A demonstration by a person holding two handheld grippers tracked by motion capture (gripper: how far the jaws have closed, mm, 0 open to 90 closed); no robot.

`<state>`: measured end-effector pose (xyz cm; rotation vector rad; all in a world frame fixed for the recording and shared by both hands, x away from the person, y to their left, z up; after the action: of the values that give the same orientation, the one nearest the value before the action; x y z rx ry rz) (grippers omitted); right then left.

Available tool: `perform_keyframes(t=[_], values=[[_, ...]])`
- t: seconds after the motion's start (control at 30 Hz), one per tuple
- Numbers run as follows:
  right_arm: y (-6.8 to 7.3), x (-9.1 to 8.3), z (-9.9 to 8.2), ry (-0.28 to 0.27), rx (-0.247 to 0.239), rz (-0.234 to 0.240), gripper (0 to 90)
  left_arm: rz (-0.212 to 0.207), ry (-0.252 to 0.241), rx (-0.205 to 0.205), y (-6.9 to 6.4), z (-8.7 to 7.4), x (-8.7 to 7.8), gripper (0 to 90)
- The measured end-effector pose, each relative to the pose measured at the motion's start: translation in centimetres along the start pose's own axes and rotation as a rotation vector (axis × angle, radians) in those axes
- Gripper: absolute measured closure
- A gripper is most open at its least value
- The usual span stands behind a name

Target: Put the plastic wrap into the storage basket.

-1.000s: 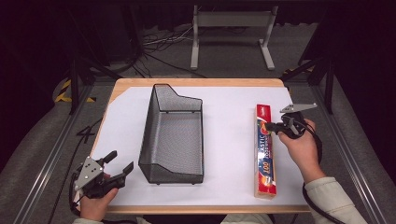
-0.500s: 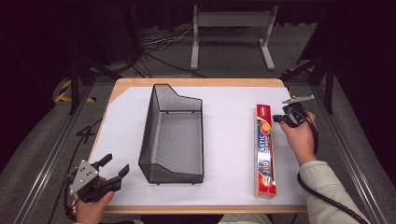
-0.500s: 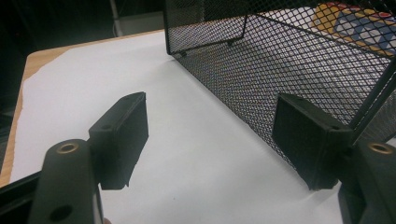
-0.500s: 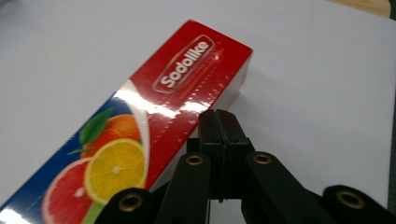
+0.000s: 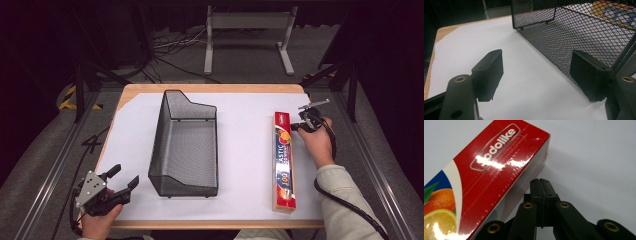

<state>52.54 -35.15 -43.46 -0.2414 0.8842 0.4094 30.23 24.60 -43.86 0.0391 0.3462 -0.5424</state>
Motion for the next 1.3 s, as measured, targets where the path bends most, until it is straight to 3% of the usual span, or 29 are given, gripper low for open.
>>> perform_keyframes(t=[0.07,0.2,0.33,0.43,0.47,0.5,0.53,0.7,0.93,1.03,1.23,1.3], values=[[0.3,0.5,0.2,0.020,-0.026,-0.016,90.0,0.000,0.002,0.000,0.0,0.0,0.0,27.7],[0.4,1.0,0.4,-0.004,-0.003,0.030,90.0,0.004,0.002,-0.001,0.0,-0.1,-0.2,27.8],[1.2,1.5,0.8,-0.013,-0.022,0.053,90.0,0.009,0.002,-0.004,0.1,-0.2,-0.3,27.8],[2.9,2.3,1.7,-0.013,-0.086,0.097,90.0,0.011,0.004,-0.002,0.1,-0.2,-0.3,27.8],[2.9,2.3,1.7,-0.013,-0.086,0.097,90.0,0.011,0.004,-0.002,0.1,-0.2,-0.3,27.8],[3.8,2.7,2.1,-0.009,-0.127,0.121,90.0,0.010,0.005,-0.001,0.1,-0.2,-0.3,27.8],[3.8,2.7,2.1,-0.009,-0.127,0.121,90.0,0.010,0.005,-0.001,0.1,-0.2,-0.3,27.8],[6.6,3.3,2.9,-0.006,-0.240,0.202,90.0,0.003,0.004,0.001,0.1,-0.1,0.0,27.8],[9.3,3.5,3.1,-0.016,-0.307,0.295,90.0,-0.012,0.005,0.012,-0.2,0.2,0.6,27.8],[9.9,3.1,3.1,0.002,-0.337,0.276,88.8,-0.017,0.004,0.012,-0.2,0.3,0.8,27.8],[9.2,1.6,3.1,-0.022,-0.230,0.210,73.9,-0.028,0.005,0.016,-0.4,0.5,1.3,27.8],[9.3,0.8,3.2,-0.045,-0.176,0.231,68.1,-0.027,0.005,0.017,-0.4,0.6,1.4,27.7]])
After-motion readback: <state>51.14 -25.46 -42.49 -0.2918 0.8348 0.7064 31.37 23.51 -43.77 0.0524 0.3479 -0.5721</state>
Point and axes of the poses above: each handheld gripper's, and its own axes: x roughly forward along the jaws, z roughly out of its top, y roughly to its left, the point moved 3 cm from there along x, roughly forward along the jaws, and after that the axes turned 3 degrees about -x, right-handed, at the moved point
